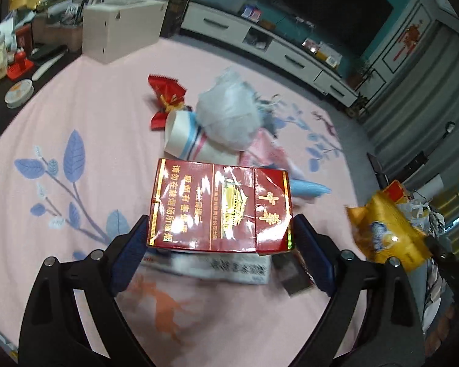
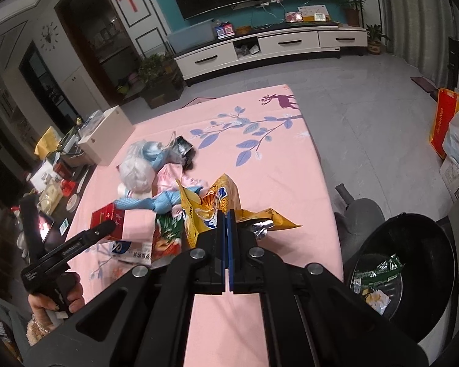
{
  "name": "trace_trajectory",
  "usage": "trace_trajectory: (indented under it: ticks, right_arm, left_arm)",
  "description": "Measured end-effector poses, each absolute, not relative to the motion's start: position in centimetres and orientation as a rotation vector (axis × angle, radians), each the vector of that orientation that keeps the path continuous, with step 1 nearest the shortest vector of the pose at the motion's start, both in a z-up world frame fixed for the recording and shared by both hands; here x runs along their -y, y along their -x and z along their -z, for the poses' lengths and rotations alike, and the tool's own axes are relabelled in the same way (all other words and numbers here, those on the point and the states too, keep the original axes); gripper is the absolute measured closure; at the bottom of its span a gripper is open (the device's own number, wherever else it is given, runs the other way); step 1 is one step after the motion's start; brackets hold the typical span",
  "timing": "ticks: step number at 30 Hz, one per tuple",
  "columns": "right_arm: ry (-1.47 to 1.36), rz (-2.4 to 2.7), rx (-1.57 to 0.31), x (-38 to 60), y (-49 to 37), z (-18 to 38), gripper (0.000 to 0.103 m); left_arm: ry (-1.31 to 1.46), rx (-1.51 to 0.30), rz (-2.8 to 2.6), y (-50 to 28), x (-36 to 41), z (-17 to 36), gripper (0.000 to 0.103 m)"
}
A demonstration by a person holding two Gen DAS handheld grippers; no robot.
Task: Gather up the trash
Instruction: 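Grasp the red cigarette box with the left tool while the right tool holds the chip bag, then carry both items over the bin and open both tools to drop them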
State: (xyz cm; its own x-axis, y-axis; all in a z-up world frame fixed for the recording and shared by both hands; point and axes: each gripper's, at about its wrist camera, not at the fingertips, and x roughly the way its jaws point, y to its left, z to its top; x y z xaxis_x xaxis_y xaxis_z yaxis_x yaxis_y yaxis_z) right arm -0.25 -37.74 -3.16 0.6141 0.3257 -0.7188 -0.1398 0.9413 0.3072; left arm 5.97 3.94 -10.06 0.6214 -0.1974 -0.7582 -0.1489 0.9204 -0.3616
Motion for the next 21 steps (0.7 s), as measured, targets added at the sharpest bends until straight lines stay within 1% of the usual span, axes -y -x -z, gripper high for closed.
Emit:
trace_trajectory:
  ticks: [9,21]
  right_arm:
    - [-0.263,-0.301,-0.836,39.0,2.7,1.9,0.101]
    - [-0.304,-0.259,-0.765,43.2,6.0,0.0,0.101]
  left_arm:
    - [0.445,-0.832,0.116,0.0,-2.0,5.9,0.012]
    - [0.405,-0.770,0.308,1.7,4.7,1.7,0.012]
